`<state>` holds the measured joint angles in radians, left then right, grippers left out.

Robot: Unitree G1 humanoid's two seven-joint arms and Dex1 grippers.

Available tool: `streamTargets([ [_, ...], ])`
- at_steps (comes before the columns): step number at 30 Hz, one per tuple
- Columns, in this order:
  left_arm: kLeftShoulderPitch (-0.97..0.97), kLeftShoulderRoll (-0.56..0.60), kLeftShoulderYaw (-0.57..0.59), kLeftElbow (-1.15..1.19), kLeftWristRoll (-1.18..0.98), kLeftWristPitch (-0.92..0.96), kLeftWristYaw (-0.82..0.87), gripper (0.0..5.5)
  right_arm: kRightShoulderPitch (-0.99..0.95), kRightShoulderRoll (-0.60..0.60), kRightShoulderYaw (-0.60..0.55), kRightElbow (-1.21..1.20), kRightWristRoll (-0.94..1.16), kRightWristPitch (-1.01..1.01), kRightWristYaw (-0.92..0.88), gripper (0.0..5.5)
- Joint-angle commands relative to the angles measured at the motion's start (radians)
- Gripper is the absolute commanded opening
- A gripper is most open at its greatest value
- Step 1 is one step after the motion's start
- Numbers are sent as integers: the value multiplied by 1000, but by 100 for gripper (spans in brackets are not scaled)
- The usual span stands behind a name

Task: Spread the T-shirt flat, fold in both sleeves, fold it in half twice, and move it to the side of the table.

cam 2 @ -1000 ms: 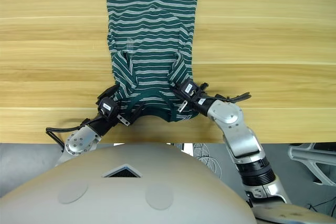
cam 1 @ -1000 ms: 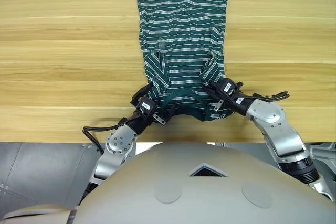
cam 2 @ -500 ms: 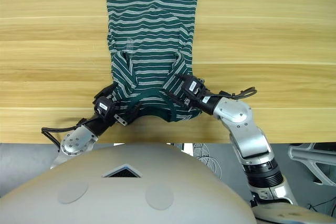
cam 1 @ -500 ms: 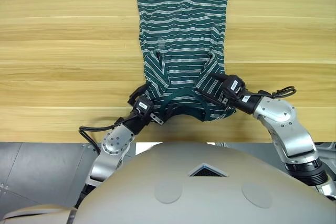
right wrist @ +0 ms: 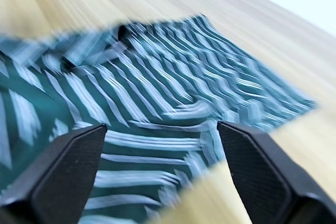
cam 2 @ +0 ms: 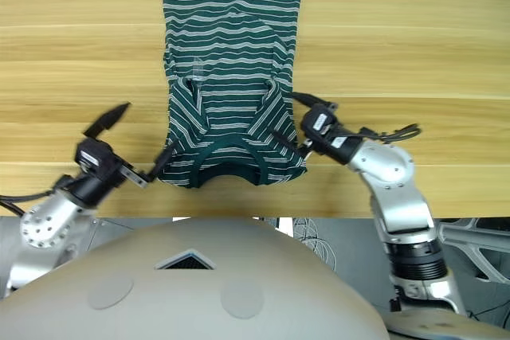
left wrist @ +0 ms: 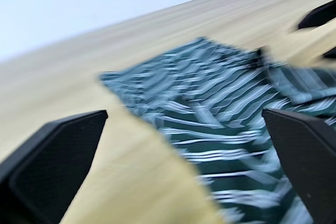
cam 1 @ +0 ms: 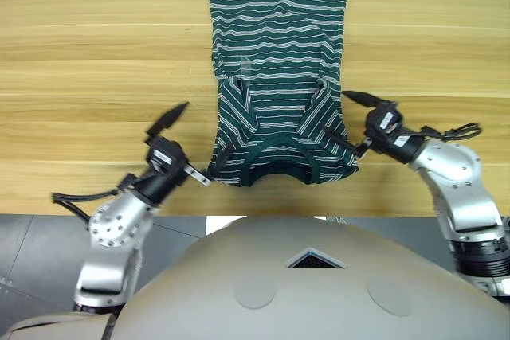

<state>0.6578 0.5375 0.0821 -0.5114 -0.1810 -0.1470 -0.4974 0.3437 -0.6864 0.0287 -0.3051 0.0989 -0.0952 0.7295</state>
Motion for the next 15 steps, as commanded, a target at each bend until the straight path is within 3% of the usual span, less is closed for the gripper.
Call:
streamTargets([
  [1, -157, 212, 157, 285, 58, -174, -135, 540, -32, -153, -118, 232, -49, -275, 82, 433],
  [3, -206, 347, 163, 432, 127, -288, -230, 540, -79, -225, -131, 379, -57, -375, 141, 461],
  [6, -343, 468, 67, 580, 162, -374, -398, 540, -132, -270, -87, 522, 3, -433, 295, 466],
  [10, -503, 460, -84, 697, 173, -414, -544, 540, -153, -250, 14, 549, 24, -451, 425, 466],
  [15, -491, 445, -161, 737, 176, -464, -586, 540, -221, -214, 103, 573, 47, -443, 520, 466],
])
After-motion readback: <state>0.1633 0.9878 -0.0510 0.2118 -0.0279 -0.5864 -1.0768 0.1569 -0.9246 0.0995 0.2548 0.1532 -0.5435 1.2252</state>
